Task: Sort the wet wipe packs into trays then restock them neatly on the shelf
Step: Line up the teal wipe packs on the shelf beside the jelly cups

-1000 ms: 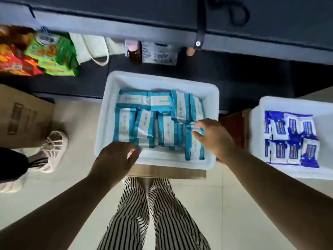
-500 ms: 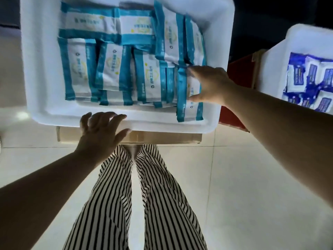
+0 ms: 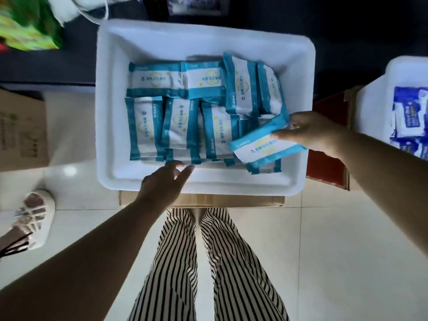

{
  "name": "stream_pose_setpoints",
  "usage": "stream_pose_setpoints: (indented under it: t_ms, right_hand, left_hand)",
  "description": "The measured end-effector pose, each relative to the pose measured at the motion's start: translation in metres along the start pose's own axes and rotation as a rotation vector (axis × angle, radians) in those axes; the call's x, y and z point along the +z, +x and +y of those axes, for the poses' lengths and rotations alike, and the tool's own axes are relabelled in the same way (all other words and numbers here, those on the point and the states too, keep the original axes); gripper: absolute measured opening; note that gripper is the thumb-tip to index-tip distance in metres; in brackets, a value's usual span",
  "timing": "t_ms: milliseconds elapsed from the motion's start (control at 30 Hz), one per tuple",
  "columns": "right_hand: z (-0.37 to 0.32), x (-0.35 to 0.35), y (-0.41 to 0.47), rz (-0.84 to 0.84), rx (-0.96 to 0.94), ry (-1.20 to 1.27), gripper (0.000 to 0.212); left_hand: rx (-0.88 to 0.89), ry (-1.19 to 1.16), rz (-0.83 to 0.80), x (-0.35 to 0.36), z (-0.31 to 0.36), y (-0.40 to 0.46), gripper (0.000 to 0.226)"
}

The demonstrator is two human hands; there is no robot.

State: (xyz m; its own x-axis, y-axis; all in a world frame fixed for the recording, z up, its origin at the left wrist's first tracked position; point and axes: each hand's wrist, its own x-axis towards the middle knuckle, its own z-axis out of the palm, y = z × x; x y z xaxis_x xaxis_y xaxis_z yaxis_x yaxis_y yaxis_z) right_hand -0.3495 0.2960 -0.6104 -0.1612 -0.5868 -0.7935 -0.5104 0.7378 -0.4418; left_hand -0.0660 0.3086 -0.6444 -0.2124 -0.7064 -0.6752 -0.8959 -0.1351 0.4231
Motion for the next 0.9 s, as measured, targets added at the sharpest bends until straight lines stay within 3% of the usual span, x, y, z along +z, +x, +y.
stream_pose_setpoints:
  t_ms: [133, 267, 333, 400, 533, 600, 633, 700, 800, 900]
  right_hand:
    - [0.001, 0.002, -0.010, 0.107, 0.098, 0.696, 0.016]
    - [0.007, 0.019, -0.001, 0.162, 0.173, 0.923, 0.012]
    - [0.010, 0.028, 0.005, 0.172, 0.190, 0.966, 0.014]
    - [0.012, 0.032, 0.009, 0.179, 0.197, 0.992, 0.021]
    - [0.016, 0.033, 0.015, 0.195, 0.175, 1.004, 0.022]
    - [0.017, 0.032, 0.016, 0.208, 0.160, 1.010, 0.023]
    - [0.017, 0.032, 0.016, 0.210, 0.148, 1.019, 0.030]
    - [0.020, 0.030, 0.015, 0.183, 0.126, 1.006, 0.066]
    - [0.030, 0.028, 0.015, 0.146, 0.100, 0.967, 0.109]
    - [0.041, 0.028, 0.015, 0.166, 0.078, 0.971, 0.110]
  left_hand:
    - [-0.303, -0.423, 0.218, -0.044, 0.000, 0.042, 0.051]
    - [-0.663, -0.798, -0.129, -0.045, 0.004, 0.057, 0.046]
    - [-0.680, -0.881, -0.078, -0.036, 0.008, 0.064, 0.039]
    - [-0.625, -0.833, 0.055, -0.029, 0.012, 0.074, 0.032]
    - [-0.502, -0.623, 0.025, -0.014, 0.018, 0.080, 0.033]
    - [-0.414, -0.395, 0.112, -0.008, 0.016, 0.076, 0.038]
    - [-0.366, -0.283, 0.206, -0.007, 0.014, 0.073, 0.038]
    - [-0.283, -0.209, 0.357, -0.010, 0.010, 0.070, 0.040]
    - [-0.276, -0.160, 0.220, -0.012, 0.009, 0.071, 0.034]
    - [-0.269, -0.062, -0.017, 0.002, 0.024, 0.065, 0.040]
